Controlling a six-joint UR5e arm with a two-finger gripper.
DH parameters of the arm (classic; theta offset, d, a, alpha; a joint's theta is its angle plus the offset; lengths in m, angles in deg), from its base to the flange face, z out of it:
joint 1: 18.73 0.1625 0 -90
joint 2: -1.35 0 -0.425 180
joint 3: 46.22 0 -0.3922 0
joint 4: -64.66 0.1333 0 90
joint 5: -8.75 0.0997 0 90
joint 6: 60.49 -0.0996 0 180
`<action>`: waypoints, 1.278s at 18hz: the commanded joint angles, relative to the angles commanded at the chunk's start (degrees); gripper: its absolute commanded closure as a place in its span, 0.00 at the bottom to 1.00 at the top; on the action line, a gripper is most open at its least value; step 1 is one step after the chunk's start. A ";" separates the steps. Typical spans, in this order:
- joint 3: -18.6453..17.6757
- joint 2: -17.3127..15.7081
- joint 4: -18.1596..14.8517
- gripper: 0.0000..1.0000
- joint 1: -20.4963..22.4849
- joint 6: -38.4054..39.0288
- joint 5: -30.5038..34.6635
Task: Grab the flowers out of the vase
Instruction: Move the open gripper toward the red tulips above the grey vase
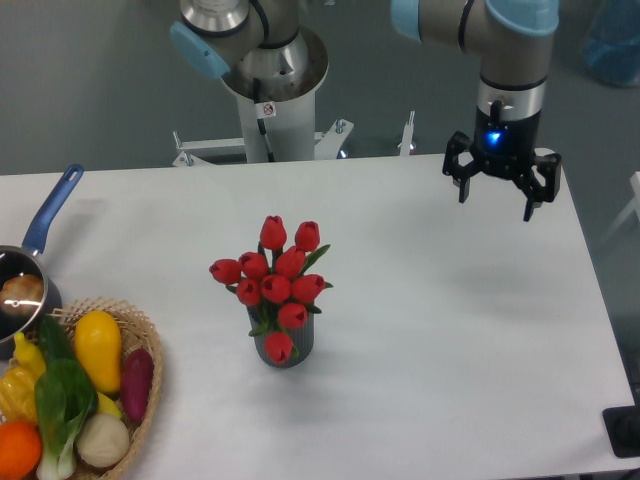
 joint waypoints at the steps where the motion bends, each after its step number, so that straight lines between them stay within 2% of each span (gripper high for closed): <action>1: -0.09 0.00 0.00 0.00 -0.09 0.00 0.00; 6: -0.44 0.00 0.00 0.00 -0.09 0.09 -0.26; 11: -4.13 -1.75 0.17 0.00 0.00 0.70 -1.14; 14: -6.67 -3.16 0.26 0.00 0.35 0.96 -4.30; 18: -7.30 -3.34 0.00 0.00 0.17 2.72 -10.26; 21: -8.53 -5.18 -0.17 0.00 0.35 3.16 -18.17; 23: -9.14 -6.15 -0.35 0.00 0.09 3.25 -19.51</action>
